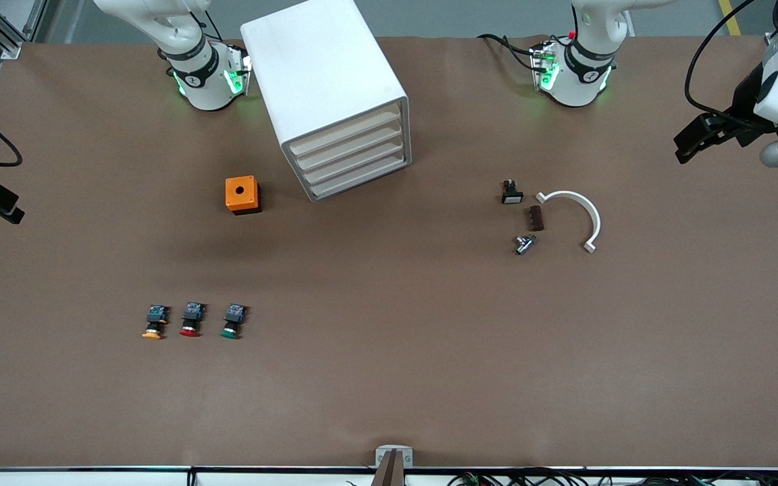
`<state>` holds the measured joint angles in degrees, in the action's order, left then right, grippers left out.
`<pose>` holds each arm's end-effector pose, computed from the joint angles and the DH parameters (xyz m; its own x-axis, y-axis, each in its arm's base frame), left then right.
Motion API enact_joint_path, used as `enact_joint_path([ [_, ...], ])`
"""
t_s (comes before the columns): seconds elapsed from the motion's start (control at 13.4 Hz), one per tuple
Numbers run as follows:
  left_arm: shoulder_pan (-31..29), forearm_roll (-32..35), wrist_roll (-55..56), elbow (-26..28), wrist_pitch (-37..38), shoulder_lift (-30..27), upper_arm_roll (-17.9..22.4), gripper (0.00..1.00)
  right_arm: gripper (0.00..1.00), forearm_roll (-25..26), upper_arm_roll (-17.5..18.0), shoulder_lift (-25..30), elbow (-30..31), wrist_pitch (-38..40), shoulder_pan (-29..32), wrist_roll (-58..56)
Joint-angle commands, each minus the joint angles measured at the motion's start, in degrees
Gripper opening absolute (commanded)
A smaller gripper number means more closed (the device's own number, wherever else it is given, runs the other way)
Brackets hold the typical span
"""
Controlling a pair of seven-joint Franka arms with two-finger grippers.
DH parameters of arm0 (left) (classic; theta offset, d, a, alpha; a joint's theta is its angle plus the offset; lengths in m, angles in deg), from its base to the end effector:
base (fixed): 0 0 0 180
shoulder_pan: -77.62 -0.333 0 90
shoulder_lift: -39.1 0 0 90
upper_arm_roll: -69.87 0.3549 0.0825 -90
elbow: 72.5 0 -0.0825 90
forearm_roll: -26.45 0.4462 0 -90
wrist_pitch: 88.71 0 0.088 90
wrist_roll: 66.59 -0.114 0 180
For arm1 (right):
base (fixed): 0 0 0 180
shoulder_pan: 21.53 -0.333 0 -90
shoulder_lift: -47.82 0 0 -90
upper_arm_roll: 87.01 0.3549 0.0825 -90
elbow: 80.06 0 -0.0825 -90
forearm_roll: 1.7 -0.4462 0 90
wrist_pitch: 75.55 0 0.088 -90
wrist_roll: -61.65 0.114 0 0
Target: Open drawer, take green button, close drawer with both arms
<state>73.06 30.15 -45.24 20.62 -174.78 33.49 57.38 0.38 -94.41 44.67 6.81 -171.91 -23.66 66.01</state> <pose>0.5701 -0.0784 0.6789 0.9716 0.2365 0.0058 0.2361 -0.9676 -0.0896 0.6451 -0.0608 0.6620 0.9803 -0.1617 0.1138 -0.1666 -0.9854 0.0348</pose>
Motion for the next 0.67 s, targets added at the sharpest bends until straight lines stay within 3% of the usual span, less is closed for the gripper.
enact_joint_path([
  [0.0, -1.15, -0.8, -0.69, 1.45, -0.51, -2.92, 0.1, 1.0, 1.0, 0.3, 0.72, 0.95, 1.02, -0.24, 0.72, -0.49],
  [0.6, -3.52, -3.7, -0.69, -0.38, -0.68, -1.17, 0.1, 1.0, 1.0, 0.3, 0.72, 0.87, 1.02, -0.5, 0.72, -0.4],
])
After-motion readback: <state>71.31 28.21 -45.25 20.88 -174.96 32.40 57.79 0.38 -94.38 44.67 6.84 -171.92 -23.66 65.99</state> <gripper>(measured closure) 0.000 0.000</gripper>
